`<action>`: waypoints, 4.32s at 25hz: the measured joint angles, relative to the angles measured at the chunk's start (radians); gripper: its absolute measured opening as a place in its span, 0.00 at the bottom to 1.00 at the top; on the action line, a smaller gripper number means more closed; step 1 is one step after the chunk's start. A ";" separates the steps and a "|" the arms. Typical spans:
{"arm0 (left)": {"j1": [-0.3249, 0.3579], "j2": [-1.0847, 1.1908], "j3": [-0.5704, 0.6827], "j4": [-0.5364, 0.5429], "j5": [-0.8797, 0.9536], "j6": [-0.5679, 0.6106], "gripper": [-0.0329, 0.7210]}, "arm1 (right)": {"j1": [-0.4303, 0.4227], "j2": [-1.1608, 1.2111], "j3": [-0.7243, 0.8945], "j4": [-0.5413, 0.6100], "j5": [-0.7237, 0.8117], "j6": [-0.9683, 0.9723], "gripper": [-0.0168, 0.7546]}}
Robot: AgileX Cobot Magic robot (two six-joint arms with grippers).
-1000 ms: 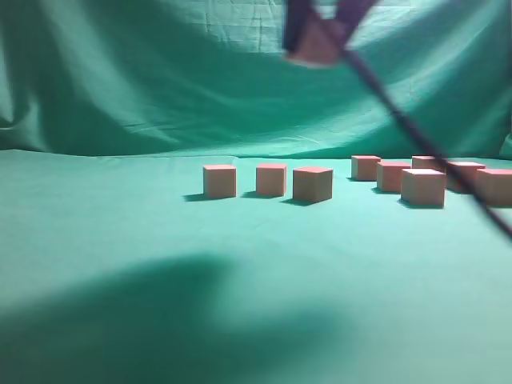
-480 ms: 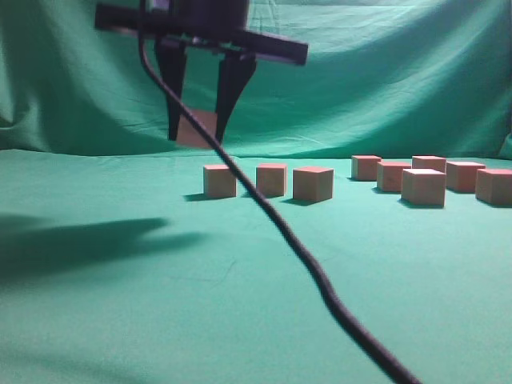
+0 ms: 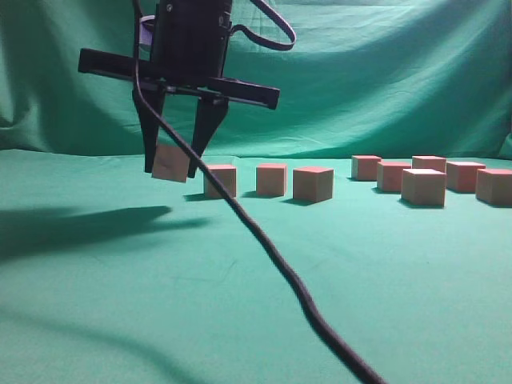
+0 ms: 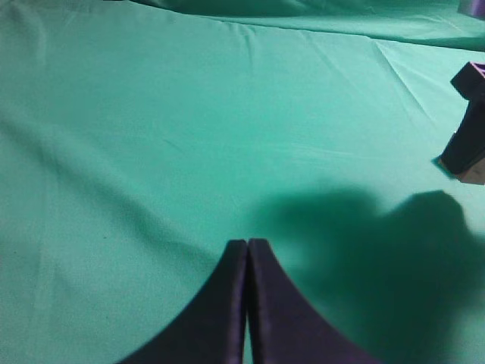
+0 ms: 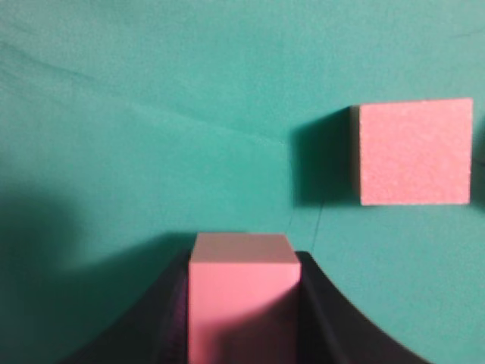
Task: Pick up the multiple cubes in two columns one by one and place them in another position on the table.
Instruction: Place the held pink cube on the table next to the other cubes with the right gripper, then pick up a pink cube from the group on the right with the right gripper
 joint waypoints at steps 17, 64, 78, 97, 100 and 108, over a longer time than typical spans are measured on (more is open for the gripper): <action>0.000 0.000 0.000 0.000 0.000 0.000 0.04 | 0.000 0.042 -0.004 -0.049 -0.013 0.002 0.36; 0.000 0.000 0.000 0.000 0.000 0.000 0.04 | -0.077 -0.532 0.051 -0.248 0.126 -0.243 0.72; 0.000 0.000 0.000 0.000 0.000 0.000 0.04 | -0.392 -0.609 0.711 -0.172 -0.100 -0.191 0.72; 0.000 0.000 0.000 0.000 0.000 0.000 0.04 | -0.440 -0.376 0.724 -0.109 -0.389 -0.235 0.52; 0.000 0.000 0.000 0.000 0.000 0.000 0.04 | -0.440 -0.359 0.724 -0.109 -0.400 -0.235 0.52; 0.000 0.000 0.000 0.000 0.000 0.000 0.04 | -0.440 -0.329 0.724 -0.109 -0.415 -0.235 0.37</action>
